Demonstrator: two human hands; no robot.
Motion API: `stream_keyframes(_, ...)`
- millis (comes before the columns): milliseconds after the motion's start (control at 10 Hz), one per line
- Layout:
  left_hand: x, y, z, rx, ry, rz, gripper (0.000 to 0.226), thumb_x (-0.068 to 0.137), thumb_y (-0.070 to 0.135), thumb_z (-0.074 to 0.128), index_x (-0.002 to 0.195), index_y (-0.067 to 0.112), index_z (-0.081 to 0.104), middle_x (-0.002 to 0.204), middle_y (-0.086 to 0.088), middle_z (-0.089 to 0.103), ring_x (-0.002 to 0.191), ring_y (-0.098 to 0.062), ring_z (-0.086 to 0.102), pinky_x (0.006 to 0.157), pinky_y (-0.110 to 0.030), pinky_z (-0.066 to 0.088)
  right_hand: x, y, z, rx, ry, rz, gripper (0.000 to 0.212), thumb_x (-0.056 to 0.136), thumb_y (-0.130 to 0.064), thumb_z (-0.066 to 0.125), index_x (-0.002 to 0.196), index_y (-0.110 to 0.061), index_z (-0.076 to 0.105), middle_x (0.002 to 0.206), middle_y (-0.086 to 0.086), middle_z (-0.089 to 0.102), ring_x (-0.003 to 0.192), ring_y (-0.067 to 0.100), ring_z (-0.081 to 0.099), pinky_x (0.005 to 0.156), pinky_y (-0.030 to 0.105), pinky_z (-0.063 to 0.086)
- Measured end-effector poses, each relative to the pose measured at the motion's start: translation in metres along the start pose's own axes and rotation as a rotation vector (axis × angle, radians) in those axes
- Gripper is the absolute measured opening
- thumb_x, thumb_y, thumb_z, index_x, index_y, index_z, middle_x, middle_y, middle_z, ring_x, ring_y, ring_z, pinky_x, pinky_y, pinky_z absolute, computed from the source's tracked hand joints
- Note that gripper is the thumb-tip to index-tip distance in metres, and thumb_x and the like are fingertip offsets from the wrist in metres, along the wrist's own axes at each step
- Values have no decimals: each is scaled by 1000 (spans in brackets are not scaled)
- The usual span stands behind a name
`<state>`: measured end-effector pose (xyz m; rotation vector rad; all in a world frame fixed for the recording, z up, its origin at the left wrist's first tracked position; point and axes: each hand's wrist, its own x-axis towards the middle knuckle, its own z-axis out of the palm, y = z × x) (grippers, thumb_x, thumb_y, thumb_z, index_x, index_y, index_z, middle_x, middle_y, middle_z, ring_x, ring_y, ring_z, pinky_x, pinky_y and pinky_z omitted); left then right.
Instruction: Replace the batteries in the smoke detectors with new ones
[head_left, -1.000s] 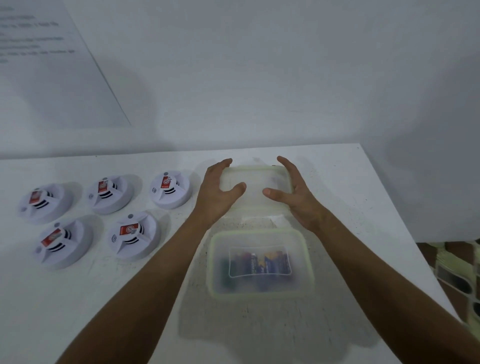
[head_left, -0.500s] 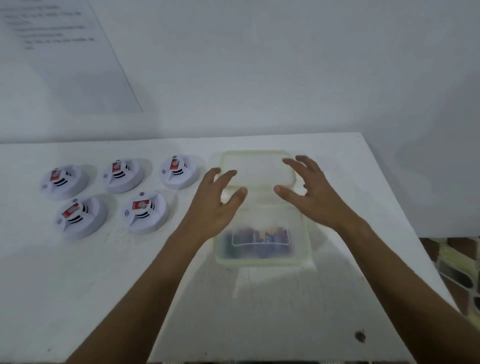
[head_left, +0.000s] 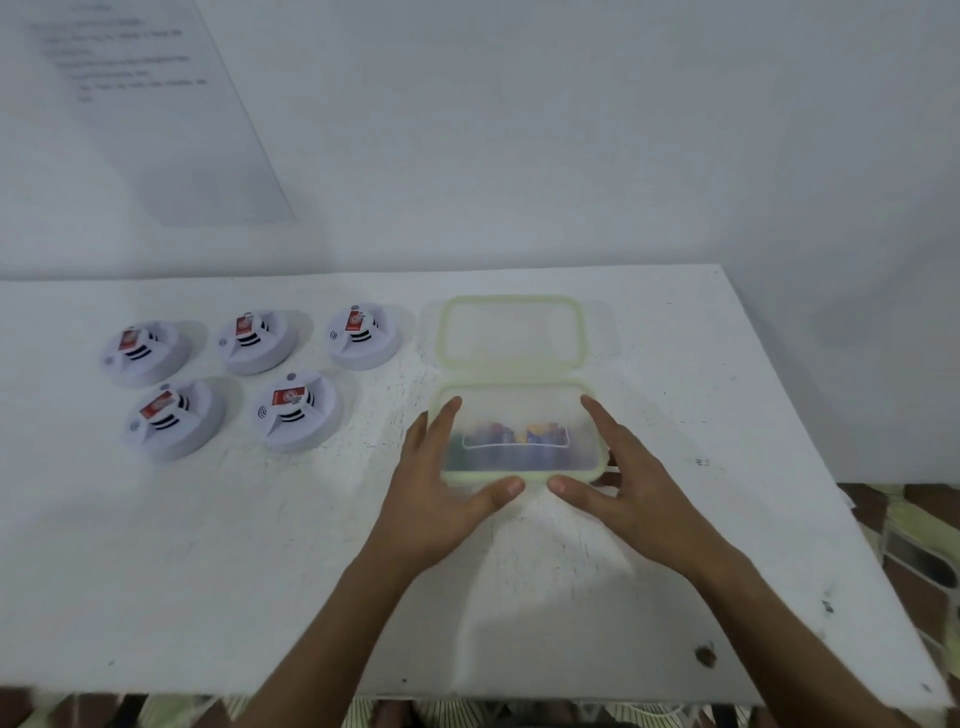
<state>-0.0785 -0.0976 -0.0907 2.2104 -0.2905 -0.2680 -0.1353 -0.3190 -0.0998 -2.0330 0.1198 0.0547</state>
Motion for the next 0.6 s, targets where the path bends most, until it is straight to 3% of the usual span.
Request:
stream_keyframes(200, 12, 1, -4, -36, 0, 23, 99, 65, 70, 70, 146, 48, 18, 156, 16, 20, 141, -5, 23, 109, -29, 29, 12, 2, -3, 4, -6, -7, 95, 73, -63, 64, 152, -44, 15, 147, -21, 35, 131, 8, 47, 96, 18, 48)
stream_keyframes(300, 17, -1, -5, -18, -30, 29, 99, 67, 68, 70, 148, 46, 17, 157, 14, 19, 143, -7, 21, 109, -27, 27, 18, -1, -5, -33, -13, -6, 96, 72, -62, 62, 152, -40, 14, 152, -14, 31, 137, 12, 42, 96, 14, 45)
stream_keyframes(400, 18, -1, -20, -63, -58, 58, 103, 69, 65, 72, 150, 43, 13, 153, 19, 22, 141, -4, 24, 113, -33, 33, 17, -6, -4, -154, 46, 3, 96, 72, -59, 65, 153, -35, 19, 153, -9, 31, 140, 16, 36, 108, 30, 41)
stream_keyframes(500, 2, -17, -42, -142, -61, 60, 88, 74, 54, 75, 145, 45, 25, 136, 32, 32, 120, 6, 46, 99, -19, 43, 12, -18, 6, -266, 351, -27, 90, 75, -62, 70, 148, -24, 34, 146, 3, 41, 138, 27, 36, 111, 50, 34)
stream_keyframes(600, -38, -47, -93, -192, -118, 17, 54, 76, 49, 70, 125, 42, 47, 131, 15, 49, 103, 5, 56, 89, -12, 46, -20, -30, 63, -381, 575, -110, 87, 81, -77, 46, 135, -9, 48, 134, 23, 53, 128, 39, 45, 105, 47, 33)
